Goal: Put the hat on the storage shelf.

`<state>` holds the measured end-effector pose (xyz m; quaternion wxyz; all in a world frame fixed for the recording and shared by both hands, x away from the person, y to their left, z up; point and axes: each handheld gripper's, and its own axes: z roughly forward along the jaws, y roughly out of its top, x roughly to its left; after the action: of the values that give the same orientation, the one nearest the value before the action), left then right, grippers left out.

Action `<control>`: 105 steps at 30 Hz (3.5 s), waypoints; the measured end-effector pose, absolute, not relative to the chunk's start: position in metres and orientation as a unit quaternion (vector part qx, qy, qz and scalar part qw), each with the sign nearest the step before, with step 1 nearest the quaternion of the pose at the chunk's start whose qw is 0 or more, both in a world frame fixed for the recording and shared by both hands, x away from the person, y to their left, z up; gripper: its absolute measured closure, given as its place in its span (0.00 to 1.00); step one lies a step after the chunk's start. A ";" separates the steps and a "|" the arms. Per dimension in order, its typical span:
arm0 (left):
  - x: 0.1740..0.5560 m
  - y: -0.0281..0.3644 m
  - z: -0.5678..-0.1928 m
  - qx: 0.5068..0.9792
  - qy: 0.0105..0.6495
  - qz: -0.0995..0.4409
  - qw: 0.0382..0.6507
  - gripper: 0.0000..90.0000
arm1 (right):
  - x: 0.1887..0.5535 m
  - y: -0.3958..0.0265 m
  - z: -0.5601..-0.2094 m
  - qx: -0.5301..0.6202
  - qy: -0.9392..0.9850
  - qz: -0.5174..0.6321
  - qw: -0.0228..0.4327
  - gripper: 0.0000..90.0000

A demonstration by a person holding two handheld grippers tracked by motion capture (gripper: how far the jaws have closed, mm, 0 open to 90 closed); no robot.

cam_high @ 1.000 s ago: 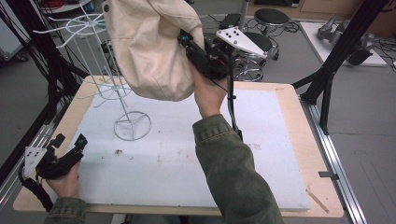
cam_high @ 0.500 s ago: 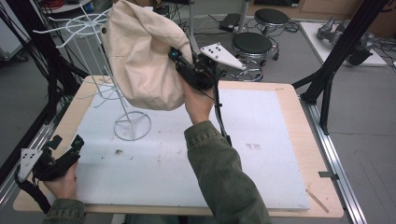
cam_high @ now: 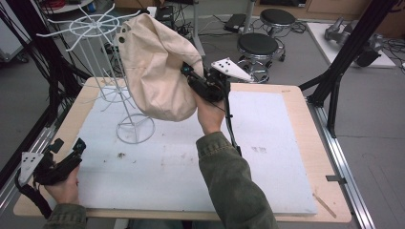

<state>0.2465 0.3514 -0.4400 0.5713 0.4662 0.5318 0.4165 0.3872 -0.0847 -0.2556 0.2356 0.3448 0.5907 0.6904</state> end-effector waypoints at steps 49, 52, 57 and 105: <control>0.247 0.351 -0.440 0.464 0.532 0.416 0.573 0.24 | 0.388 -0.078 -0.261 0.334 0.640 0.635 0.273 0.11; 0.246 0.351 -0.440 0.465 0.532 0.416 0.572 0.24 | 0.384 -0.081 -0.259 0.328 0.646 0.633 0.274 0.11; 0.245 0.351 -0.439 0.465 0.532 0.418 0.571 0.24 | 0.375 -0.090 -0.258 0.325 0.648 0.632 0.273 0.12; 0.237 0.340 -0.440 0.482 0.522 0.411 0.572 0.24 | 0.311 -0.216 -0.325 0.428 0.614 0.585 0.312 0.12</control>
<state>0.2372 0.3397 -0.4397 0.5718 0.4817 0.5215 0.4111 0.3112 -0.2159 -0.3252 0.3120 0.4278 0.6140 0.5854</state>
